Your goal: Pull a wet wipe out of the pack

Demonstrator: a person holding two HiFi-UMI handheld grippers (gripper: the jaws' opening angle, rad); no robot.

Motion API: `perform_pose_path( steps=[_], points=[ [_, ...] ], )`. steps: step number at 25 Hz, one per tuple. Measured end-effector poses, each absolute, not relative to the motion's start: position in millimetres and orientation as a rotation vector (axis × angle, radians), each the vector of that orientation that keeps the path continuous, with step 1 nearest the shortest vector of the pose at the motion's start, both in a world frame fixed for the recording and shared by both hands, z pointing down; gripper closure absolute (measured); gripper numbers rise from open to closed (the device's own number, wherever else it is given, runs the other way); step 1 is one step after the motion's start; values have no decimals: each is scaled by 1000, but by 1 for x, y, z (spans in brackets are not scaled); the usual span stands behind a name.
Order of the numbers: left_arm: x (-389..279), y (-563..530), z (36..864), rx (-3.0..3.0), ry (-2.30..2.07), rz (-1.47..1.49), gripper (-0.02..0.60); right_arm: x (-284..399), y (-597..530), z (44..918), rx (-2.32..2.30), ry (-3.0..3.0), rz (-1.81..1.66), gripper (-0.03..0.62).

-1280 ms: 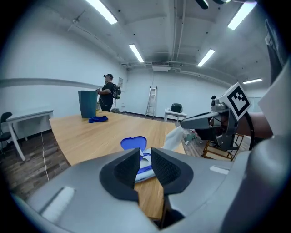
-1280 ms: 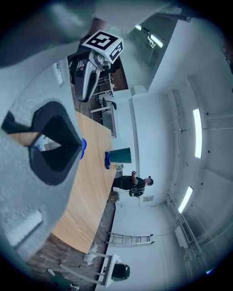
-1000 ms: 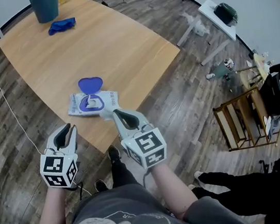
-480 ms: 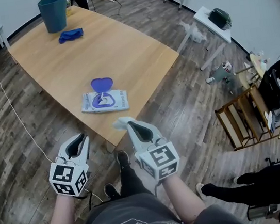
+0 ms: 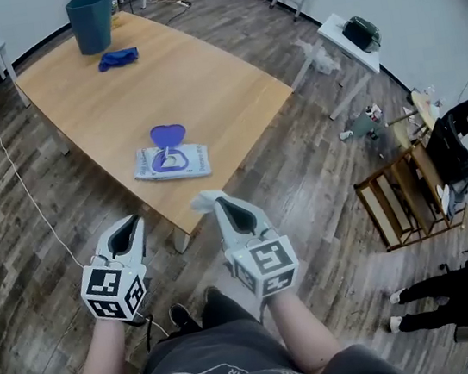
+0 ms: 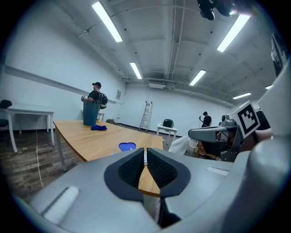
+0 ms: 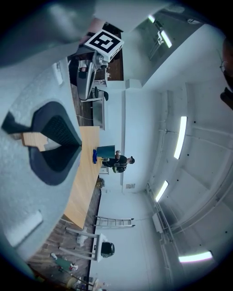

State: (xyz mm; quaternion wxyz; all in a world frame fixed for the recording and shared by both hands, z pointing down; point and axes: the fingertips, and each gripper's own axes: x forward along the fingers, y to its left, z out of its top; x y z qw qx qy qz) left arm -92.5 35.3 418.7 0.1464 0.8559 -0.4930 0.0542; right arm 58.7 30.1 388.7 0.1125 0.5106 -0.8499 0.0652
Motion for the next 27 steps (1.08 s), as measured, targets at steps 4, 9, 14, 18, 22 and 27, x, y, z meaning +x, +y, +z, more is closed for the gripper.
perform_pose_path(
  steps=[4, 9, 14, 18, 22, 27],
  points=[
    [-95, 40, 413, 2427, -1504, 133, 553, 62, 30, 387, 1466, -2524, 180, 603],
    [-92, 47, 404, 2410, -1596, 150, 563, 70, 32, 387, 1414, -2551, 170, 603],
    [-78, 58, 397, 2417, -1636, 162, 563, 83, 39, 384, 1422, -2569, 161, 603],
    [-63, 65, 396, 2451, -1634, 210, 563, 87, 47, 384, 1401, -2581, 160, 603],
    [-56, 70, 395, 2473, -1641, 221, 563, 85, 55, 385, 1378, -2592, 150, 603],
    [-48, 80, 393, 2495, -1633, 213, 563, 84, 65, 384, 1362, -2606, 126, 603]
  ],
)
